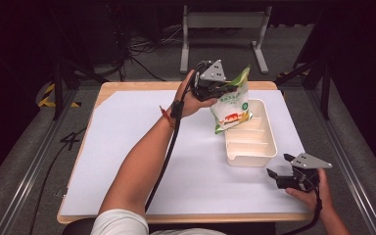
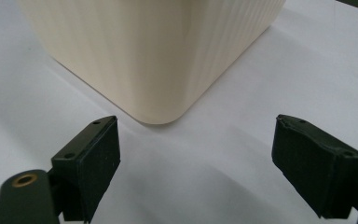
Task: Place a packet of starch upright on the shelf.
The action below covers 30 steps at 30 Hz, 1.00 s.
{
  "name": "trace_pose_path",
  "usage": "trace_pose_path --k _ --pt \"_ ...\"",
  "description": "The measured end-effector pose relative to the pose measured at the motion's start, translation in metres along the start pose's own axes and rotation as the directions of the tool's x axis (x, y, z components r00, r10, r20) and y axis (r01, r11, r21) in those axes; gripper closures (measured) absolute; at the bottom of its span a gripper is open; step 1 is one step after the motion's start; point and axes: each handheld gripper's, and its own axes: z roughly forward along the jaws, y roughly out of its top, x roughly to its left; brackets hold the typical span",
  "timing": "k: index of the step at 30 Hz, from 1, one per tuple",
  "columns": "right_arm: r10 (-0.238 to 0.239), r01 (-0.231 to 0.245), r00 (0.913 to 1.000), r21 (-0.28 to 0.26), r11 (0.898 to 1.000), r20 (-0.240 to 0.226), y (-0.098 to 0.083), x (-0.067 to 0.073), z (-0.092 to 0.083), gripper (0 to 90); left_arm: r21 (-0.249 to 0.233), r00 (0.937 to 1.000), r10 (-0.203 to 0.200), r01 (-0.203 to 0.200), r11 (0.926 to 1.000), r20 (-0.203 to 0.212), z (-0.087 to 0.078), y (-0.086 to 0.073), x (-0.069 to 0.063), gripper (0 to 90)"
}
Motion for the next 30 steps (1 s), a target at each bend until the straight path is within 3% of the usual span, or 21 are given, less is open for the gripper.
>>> trace_pose_path --k 5,8,12,21,30 --pt "0.0 0.0 1.0 0.001 1.0 -0.001 -0.001 0.0 0.0 15.1 -0.019 0.9997 -0.001 0.001 0.9998 0.025 0.011 -0.002 0.005 89.0" --pt "0.002 -0.002 1.0 0.003 1.0 -0.001 -0.001 -0.001 0.0 15.1 -0.014 0.9991 0.026 -0.025 0.9996 0.034 0.017 -0.002 0.008 89.0" --pt "0.004 -0.004 1.0 0.005 1.0 -0.003 -0.002 0.0 0.0 15.1 -0.034 0.9972 0.024 -0.022 0.9992 0.07 0.023 -0.005 0.014 88.9" --pt "0.004 -0.004 1.0 0.007 1.0 -0.005 -0.003 0.0 -0.001 15.2 -0.039 0.9932 0.051 -0.047 0.9981 0.105 0.042 -0.001 0.007 88.1" --pt "0.002 -0.002 0.9999 0.006 1.0 -0.01 -0.003 0.001 -0.001 15.2 -0.085 0.9883 0.032 -0.019 0.9962 0.149 0.058 0.001 -0.002 87.8"
